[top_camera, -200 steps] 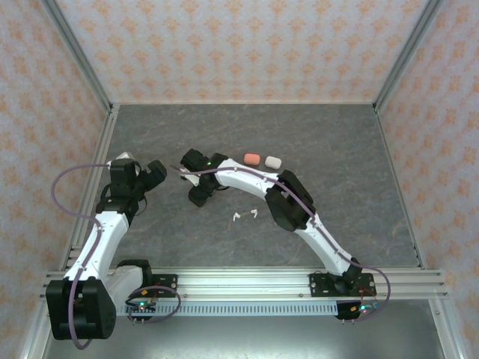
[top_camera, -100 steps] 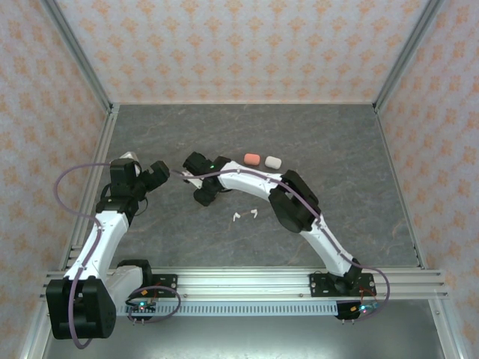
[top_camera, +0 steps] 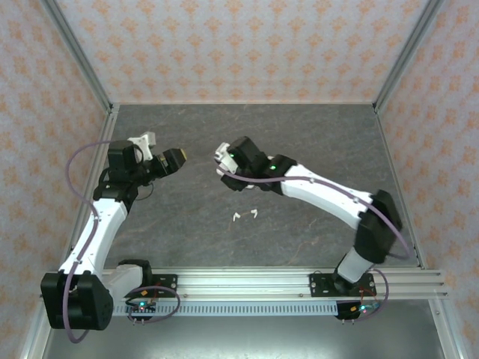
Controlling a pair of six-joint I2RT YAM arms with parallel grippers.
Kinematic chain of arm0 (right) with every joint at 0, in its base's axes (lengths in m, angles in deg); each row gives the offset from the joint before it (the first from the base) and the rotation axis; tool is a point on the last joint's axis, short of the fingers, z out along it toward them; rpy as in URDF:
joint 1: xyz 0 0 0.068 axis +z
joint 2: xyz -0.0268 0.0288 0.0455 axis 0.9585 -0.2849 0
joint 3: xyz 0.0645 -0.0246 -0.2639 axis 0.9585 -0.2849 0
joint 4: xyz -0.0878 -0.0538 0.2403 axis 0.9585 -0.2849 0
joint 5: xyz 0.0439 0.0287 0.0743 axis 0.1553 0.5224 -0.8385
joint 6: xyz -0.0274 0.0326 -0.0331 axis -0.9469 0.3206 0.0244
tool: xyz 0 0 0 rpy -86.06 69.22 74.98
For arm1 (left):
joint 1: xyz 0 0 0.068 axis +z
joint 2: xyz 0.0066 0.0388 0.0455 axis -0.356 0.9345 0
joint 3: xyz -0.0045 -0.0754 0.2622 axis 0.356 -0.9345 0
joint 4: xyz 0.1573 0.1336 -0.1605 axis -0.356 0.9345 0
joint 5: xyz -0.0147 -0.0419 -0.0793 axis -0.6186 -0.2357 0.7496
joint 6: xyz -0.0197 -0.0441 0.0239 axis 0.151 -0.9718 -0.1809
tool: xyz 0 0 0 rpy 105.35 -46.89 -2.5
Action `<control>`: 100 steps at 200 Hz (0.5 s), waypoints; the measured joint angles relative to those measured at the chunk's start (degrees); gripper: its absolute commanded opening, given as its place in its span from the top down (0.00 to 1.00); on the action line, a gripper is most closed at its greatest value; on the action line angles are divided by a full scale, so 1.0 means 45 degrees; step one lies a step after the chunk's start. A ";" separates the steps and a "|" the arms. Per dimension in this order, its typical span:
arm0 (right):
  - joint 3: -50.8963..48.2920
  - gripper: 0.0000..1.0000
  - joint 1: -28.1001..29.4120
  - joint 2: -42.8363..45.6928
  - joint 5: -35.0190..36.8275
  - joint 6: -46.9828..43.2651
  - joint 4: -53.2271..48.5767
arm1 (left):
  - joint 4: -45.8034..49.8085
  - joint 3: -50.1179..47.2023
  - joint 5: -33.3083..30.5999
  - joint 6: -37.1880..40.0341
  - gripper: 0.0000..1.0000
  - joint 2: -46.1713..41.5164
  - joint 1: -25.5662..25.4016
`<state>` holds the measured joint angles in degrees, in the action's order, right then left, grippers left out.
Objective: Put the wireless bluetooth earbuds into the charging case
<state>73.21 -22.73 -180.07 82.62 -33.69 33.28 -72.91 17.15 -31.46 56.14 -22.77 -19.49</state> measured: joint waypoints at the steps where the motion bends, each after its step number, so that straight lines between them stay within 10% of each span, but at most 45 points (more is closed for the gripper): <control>1: -0.0078 0.55 0.0005 0.0117 0.0019 -0.0029 0.0049 | -0.0005 0.0053 0.0063 0.0005 0.20 0.0010 -0.0063; 100: -0.2011 0.56 0.0005 0.4090 0.0704 -0.2467 0.1642 | -0.1418 0.1967 0.2443 0.0044 0.22 0.1117 -0.3915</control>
<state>64.16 -22.70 -161.66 85.79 -44.80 40.67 -79.29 26.00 -20.47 56.34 -17.75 -37.11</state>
